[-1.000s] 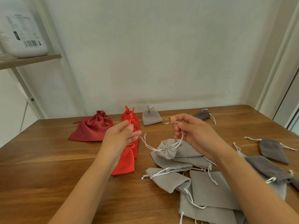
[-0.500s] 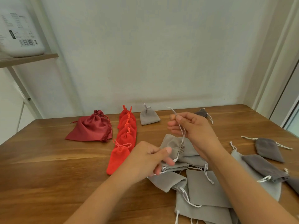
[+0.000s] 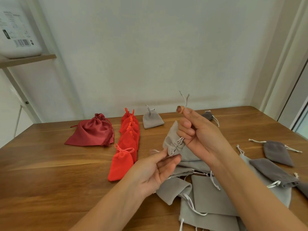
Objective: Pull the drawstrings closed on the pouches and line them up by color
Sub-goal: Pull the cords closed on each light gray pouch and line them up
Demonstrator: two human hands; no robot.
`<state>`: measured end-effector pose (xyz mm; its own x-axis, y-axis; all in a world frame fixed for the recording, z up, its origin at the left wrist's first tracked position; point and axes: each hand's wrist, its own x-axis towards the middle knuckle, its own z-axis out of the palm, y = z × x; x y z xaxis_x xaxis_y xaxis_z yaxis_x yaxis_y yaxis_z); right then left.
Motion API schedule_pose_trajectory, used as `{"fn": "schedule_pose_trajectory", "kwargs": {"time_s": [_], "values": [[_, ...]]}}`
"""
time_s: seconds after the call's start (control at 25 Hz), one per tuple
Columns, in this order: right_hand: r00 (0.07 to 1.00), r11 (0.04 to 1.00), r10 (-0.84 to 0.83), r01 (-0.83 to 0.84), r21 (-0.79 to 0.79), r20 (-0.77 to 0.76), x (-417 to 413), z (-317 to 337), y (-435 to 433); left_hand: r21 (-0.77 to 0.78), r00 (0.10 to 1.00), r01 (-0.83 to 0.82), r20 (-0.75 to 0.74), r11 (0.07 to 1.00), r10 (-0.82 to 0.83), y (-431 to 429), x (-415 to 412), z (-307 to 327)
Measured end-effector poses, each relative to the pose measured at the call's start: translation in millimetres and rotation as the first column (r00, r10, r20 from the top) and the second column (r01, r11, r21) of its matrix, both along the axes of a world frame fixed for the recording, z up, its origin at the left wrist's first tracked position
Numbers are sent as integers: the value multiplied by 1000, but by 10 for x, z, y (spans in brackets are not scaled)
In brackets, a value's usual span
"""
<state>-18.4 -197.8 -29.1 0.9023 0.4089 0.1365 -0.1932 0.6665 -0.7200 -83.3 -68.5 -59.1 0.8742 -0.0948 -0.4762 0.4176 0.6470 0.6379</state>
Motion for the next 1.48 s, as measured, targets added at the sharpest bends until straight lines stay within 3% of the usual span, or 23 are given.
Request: {"fn": "schedule_pose_trajectory", "kwargs": {"time_s": [0.04, 0.12, 0.24, 0.32, 0.36, 0.48, 0.56, 0.68, 0.8, 0.92, 1.16, 1.28, 1.4, 1.48], "values": [[1000, 1000, -7, 7, -14, 10, 8, 3, 0, 51, 999, -30, 39, 998, 28, 23, 9, 5], [998, 995, -59, 59, -81, -2, 41, -17, -36, 336, 986, -84, 166, 938, 28, 87, 26, 24], [993, 962, -111, 97, -254, -41, 62, -57, -63, 724, 921, -280, 389, 631, -38, 231, 44, 47], [992, 911, -126, 111, -398, -12, 42, -88, -38, 782, 850, -431, 519, 451, -89, 276, 31, 65], [993, 881, -119, 114, -459, 18, 24, -103, -16, 762, 818, -483, 568, 431, -89, 277, 22, 75], [991, 836, -67, 121, -535, 119, -19, -149, 55, 636, 800, -473, 600, 610, -5, 244, 14, 109], [954, 787, -73, 234, -572, 290, -28, -185, 92, 630, 836, -410, 548, 659, -3, 266, 39, 90], [828, 712, -34, 412, -568, 559, -14, -207, 105, 756, 861, -294, 475, 585, -181, 351, 70, 65], [803, 772, 76, 328, -545, 591, 6, -239, 85, 861, 817, -172, 397, 479, -419, 357, 28, 108], [802, 800, 124, 267, -538, 584, -13, -255, 117, 905, 775, -45, 298, 422, -557, 317, -46, 182], [740, 773, 164, 314, -551, 653, -35, -226, 103, 912, 771, 3, 260, 410, -582, 377, 0, 127], [759, 793, 196, 250, -555, 621, -60, -208, 104, 930, 740, -16, 258, 367, -621, 418, 11, 107], [771, 791, 186, 250, -559, 609, -65, -215, 121, 913, 713, -26, 303, 408, -632, 394, -8, 135], [777, 789, 149, 279, -547, 612, -60, -216, 131, 908, 741, -98, 339, 406, -579, 354, -18, 140]]}}
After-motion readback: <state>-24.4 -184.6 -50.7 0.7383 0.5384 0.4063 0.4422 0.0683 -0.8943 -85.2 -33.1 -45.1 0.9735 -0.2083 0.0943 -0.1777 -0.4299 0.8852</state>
